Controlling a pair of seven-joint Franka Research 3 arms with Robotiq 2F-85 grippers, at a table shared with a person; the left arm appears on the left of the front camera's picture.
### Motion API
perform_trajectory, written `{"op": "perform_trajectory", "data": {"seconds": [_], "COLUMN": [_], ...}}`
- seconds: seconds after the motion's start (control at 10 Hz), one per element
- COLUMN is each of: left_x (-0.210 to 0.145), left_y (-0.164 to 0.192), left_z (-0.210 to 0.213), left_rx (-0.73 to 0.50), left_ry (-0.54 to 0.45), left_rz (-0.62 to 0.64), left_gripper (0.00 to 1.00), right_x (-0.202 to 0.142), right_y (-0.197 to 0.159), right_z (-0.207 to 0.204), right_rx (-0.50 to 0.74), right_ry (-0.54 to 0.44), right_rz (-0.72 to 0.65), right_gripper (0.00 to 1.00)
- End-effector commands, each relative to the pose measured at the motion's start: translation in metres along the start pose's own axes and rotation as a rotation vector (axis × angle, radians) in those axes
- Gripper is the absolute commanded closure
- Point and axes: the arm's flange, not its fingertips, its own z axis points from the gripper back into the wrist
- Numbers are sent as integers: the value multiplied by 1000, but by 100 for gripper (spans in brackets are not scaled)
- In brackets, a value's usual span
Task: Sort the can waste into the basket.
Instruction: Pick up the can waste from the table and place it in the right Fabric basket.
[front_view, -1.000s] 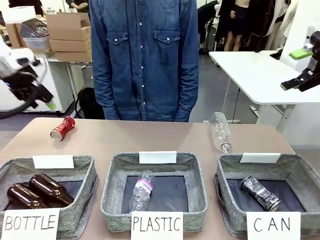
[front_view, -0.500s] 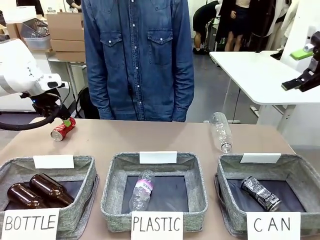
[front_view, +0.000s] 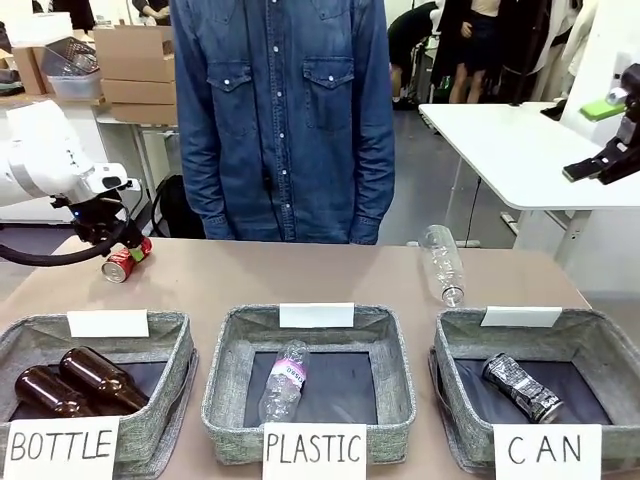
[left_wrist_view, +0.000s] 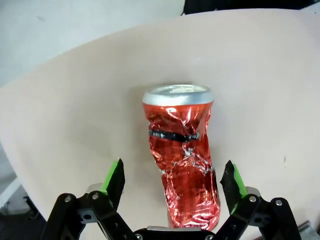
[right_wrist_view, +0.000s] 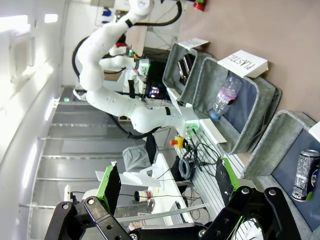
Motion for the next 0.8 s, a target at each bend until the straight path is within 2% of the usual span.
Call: {"op": "perform_trajectory", "data": {"seconds": [0.0, 0.1, 0.2, 0.3, 0.4, 0.6, 0.7], "left_x": [9, 8, 10, 9, 9, 7, 6], "left_y": [-1, -1, 1, -1, -2, -3, -5], "left_z": [3, 1, 1, 2, 3, 3, 3], "left_rx": [-22, -19, 12, 6, 7, 5, 3], "left_ry": [11, 6, 17, 21, 20, 15, 13], "left_rz": [49, 95, 80, 76, 79, 84, 84], "left_gripper": [0, 35, 54, 89, 100, 100, 91], "right_x": [-1, -1, -1, -1, -1, -1, -1], "right_y": [0, 0, 0, 0, 0, 0, 0], "right_z": [2, 2, 2, 2, 2, 2, 2], "right_rx": [2, 2, 2, 2, 2, 2, 2], "right_ry": [9, 9, 9, 9, 9, 9, 9], "right_rz": [19, 19, 19, 19, 19, 19, 19], "right_gripper": [0, 0, 0, 0, 0, 0, 0]}}
